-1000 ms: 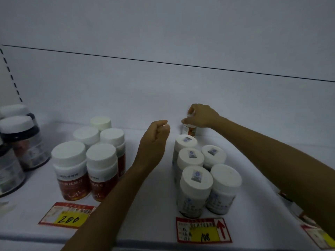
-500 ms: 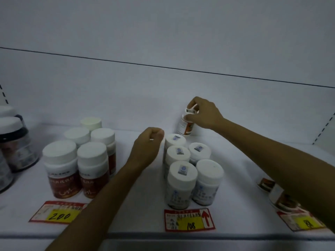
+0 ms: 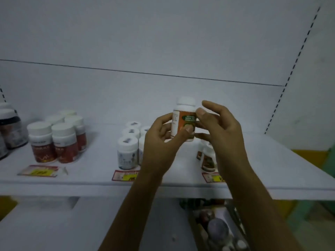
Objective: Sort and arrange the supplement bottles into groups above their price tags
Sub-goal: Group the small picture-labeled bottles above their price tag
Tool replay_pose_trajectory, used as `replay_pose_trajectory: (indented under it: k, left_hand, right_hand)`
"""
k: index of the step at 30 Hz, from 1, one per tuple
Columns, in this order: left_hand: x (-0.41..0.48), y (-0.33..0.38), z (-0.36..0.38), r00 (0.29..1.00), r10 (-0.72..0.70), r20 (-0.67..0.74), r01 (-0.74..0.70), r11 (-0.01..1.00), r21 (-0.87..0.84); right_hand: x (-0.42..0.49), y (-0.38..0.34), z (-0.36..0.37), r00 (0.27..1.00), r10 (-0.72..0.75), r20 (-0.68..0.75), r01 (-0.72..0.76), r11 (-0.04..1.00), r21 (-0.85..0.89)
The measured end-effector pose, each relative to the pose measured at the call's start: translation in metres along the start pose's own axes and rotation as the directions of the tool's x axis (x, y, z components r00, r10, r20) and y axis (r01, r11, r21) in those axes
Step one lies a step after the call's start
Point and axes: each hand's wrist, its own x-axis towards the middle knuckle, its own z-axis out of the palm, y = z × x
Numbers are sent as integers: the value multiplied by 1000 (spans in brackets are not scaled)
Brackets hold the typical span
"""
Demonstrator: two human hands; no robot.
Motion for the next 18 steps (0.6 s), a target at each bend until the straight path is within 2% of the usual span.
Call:
replay_pose_trajectory:
  k: [2, 4, 9, 13, 18]
  left_hand:
    - [-30, 0, 19, 991, -136, 20, 137, 978, -155]
    - [-52, -1, 33, 979, -194, 69, 204, 961, -186]
    - [-84, 0, 57, 961, -249, 120, 269, 940, -210]
    - [-93, 8, 73, 972, -205, 114, 219, 967, -131]
    - [-87, 13, 80, 988, -13, 156, -4, 994, 111]
  right_hand:
    - [-37, 10, -16, 998, 44, -48, -38, 992, 123]
    - [-66, 21, -30, 996, 40, -76, -29, 989, 147]
    - [-93, 29, -61, 995, 24, -97, -12, 992, 127]
    - [-94, 26, -84, 995, 72, -68, -61, 987, 146]
    - [-81, 17, -103, 996, 85, -7, -81, 976, 202]
